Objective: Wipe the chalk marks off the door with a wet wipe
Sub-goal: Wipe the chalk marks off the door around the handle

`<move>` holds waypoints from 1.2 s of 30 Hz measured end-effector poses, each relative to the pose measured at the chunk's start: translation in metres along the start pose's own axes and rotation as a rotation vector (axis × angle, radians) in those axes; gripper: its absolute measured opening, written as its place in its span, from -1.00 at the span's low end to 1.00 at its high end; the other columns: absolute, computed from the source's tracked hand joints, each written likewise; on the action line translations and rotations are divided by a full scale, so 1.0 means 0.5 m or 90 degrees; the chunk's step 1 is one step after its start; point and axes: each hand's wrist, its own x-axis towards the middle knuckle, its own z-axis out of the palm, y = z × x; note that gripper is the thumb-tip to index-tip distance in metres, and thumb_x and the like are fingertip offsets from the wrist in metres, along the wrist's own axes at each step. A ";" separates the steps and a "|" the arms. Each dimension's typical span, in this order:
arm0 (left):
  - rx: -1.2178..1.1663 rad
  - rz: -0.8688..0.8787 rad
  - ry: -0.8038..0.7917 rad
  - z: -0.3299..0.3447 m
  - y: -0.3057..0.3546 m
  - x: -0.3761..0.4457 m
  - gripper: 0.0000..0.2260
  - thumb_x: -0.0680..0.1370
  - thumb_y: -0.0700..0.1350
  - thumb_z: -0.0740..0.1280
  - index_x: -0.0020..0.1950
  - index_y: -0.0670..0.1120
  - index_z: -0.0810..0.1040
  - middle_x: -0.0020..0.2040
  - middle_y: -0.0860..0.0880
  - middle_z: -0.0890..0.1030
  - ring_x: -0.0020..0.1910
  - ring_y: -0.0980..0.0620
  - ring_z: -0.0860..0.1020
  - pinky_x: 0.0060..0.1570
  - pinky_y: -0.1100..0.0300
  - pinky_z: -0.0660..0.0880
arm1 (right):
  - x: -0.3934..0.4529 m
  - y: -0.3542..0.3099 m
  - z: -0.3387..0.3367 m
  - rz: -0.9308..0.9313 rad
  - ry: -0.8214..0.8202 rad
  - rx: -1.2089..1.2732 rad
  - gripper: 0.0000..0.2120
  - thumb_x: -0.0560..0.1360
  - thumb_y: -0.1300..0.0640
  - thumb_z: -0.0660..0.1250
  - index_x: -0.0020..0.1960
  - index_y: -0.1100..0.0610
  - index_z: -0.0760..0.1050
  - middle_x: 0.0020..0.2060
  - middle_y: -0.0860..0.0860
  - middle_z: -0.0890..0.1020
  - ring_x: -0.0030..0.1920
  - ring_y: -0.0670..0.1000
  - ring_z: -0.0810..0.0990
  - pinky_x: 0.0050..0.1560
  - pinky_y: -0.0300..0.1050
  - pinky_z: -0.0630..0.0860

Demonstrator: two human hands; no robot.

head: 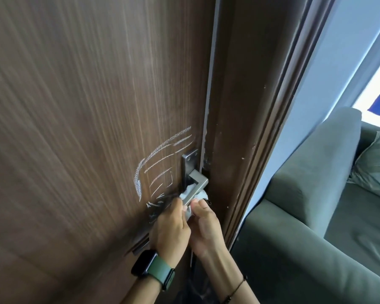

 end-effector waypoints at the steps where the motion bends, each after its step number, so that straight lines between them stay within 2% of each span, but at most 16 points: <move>1: -0.004 0.004 0.002 0.000 0.002 -0.005 -0.93 0.52 -0.17 0.18 -0.03 -0.10 0.42 -0.14 -0.19 0.63 -0.12 -0.24 0.59 -0.37 0.13 0.29 | -0.006 -0.001 -0.002 -0.005 -0.005 -0.005 -0.75 0.57 0.31 0.08 -0.17 0.22 0.50 -0.41 0.06 0.59 -0.38 -0.03 0.58 -0.22 -0.14 0.51; 7: -0.011 0.040 -0.012 0.011 0.015 -0.035 -0.92 0.50 -0.25 0.20 -0.04 -0.16 0.44 -0.15 -0.23 0.63 -0.15 -0.26 0.59 -0.35 0.07 0.37 | -0.043 -0.012 -0.023 -0.025 0.013 -0.011 -0.74 0.56 0.34 0.11 -0.18 0.21 0.53 -0.35 0.09 0.61 -0.33 -0.02 0.59 -0.22 -0.16 0.56; 14: -0.020 0.034 -0.018 0.008 0.034 -0.057 -0.88 0.53 -0.19 0.17 -0.01 -0.16 0.46 -0.15 -0.25 0.63 -0.16 -0.27 0.59 -0.33 0.00 0.43 | -0.068 -0.025 -0.032 -0.022 0.032 -0.068 -0.73 0.56 0.30 0.16 -0.26 0.16 0.51 -0.32 0.12 0.55 -0.32 -0.02 0.55 -0.26 -0.15 0.54; 19: 0.131 0.025 -0.069 -0.031 0.054 -0.038 -0.82 0.56 -0.04 0.08 0.03 -0.04 0.44 -0.07 -0.15 0.64 -0.08 -0.21 0.58 -0.31 0.12 0.30 | -0.076 -0.034 -0.029 0.012 0.009 -0.030 -0.82 0.57 0.27 0.17 -0.10 0.22 0.54 -0.24 0.12 0.63 -0.23 0.01 0.62 -0.22 -0.11 0.59; 22: 0.205 0.002 -0.128 -0.052 0.072 -0.016 -0.78 0.56 0.03 0.04 0.04 0.00 0.42 0.01 -0.13 0.63 0.02 -0.20 0.56 -0.17 0.07 0.40 | -0.079 -0.037 -0.027 0.035 -0.021 0.037 -0.79 0.54 0.30 0.19 -0.19 0.25 0.56 -0.33 0.13 0.65 -0.32 0.01 0.65 -0.31 -0.14 0.60; 25: 0.219 -0.008 -0.155 -0.062 0.081 -0.012 -0.74 0.56 0.05 0.02 0.06 -0.03 0.41 0.05 -0.14 0.61 0.04 -0.21 0.54 -0.14 0.07 0.39 | -0.081 -0.042 -0.028 0.030 -0.030 0.046 -0.79 0.54 0.30 0.20 -0.13 0.27 0.60 -0.30 0.15 0.68 -0.32 0.02 0.67 -0.36 -0.18 0.59; 29: 0.122 -0.013 -0.138 -0.072 0.072 -0.027 -0.72 0.54 0.10 0.07 0.03 -0.06 0.42 0.03 -0.15 0.62 0.04 -0.22 0.54 -0.13 0.08 0.40 | -0.082 -0.039 -0.039 0.009 -0.019 0.008 -0.82 0.53 0.30 0.21 -0.09 0.28 0.59 -0.24 0.20 0.68 -0.28 0.05 0.67 -0.32 -0.15 0.61; 31: 0.030 -0.029 -0.132 -0.074 0.065 -0.040 -0.70 0.52 0.11 0.13 0.12 -0.05 0.41 0.04 -0.13 0.63 0.04 -0.17 0.56 -0.05 0.06 0.47 | -0.084 -0.030 -0.045 -0.009 0.003 -0.010 -0.84 0.53 0.27 0.23 -0.07 0.28 0.59 -0.19 0.21 0.66 -0.24 0.06 0.65 -0.21 -0.11 0.64; 34: -0.093 -0.095 -0.161 -0.071 0.051 -0.066 -0.62 0.51 0.05 0.22 0.28 -0.06 0.34 0.09 -0.09 0.61 0.01 -0.11 0.59 0.02 0.06 0.52 | -0.097 -0.012 -0.059 -0.023 0.019 -0.015 -0.69 0.55 0.06 0.21 -0.05 0.25 0.64 -0.12 0.22 0.68 -0.18 0.07 0.65 -0.18 -0.08 0.64; 36: -0.155 -0.151 -0.171 -0.068 0.040 -0.084 -0.66 0.49 -0.01 0.28 0.24 -0.05 0.40 0.03 -0.08 0.62 -0.05 -0.09 0.60 0.00 0.00 0.54 | -0.117 -0.001 -0.067 -0.015 0.022 -0.033 -0.60 0.55 -0.03 0.17 -0.09 0.23 0.66 -0.13 0.22 0.69 -0.18 0.10 0.67 -0.23 -0.05 0.63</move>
